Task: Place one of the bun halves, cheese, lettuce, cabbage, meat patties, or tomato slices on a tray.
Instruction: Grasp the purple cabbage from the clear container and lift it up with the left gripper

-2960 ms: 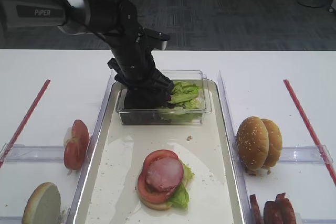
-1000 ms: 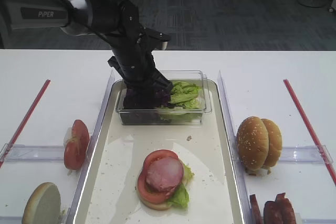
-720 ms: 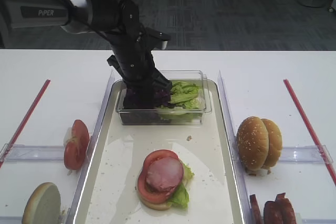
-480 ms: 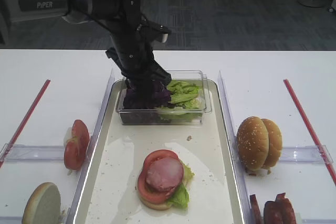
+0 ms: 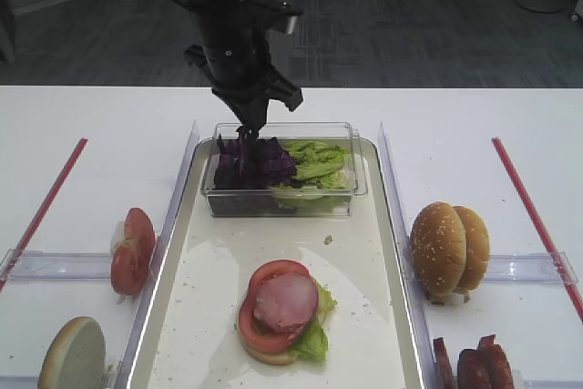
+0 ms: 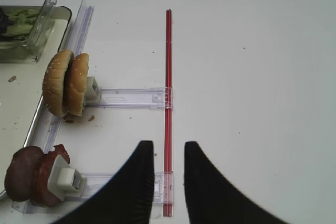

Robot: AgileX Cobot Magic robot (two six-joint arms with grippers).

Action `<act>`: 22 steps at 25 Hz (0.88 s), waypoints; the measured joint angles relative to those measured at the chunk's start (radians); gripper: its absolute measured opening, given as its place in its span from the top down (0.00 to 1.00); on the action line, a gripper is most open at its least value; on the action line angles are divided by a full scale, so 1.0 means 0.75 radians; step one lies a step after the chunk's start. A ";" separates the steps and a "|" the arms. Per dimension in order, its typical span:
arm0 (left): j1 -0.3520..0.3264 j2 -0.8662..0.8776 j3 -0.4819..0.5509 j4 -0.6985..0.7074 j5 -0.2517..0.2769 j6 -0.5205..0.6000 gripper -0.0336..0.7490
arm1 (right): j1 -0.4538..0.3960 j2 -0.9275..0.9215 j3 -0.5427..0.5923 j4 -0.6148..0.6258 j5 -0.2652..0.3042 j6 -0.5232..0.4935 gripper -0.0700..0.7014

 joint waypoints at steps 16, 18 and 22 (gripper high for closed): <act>0.000 0.000 -0.147 -0.064 0.016 0.003 0.88 | 0.000 0.000 0.000 0.000 0.000 0.000 0.66; 0.000 0.000 -0.147 -0.064 0.016 0.000 0.88 | 0.000 0.000 0.000 0.000 0.000 0.000 0.66; 0.000 0.000 -0.147 -0.067 0.016 -0.005 0.88 | 0.000 0.000 0.000 0.000 0.000 0.000 0.66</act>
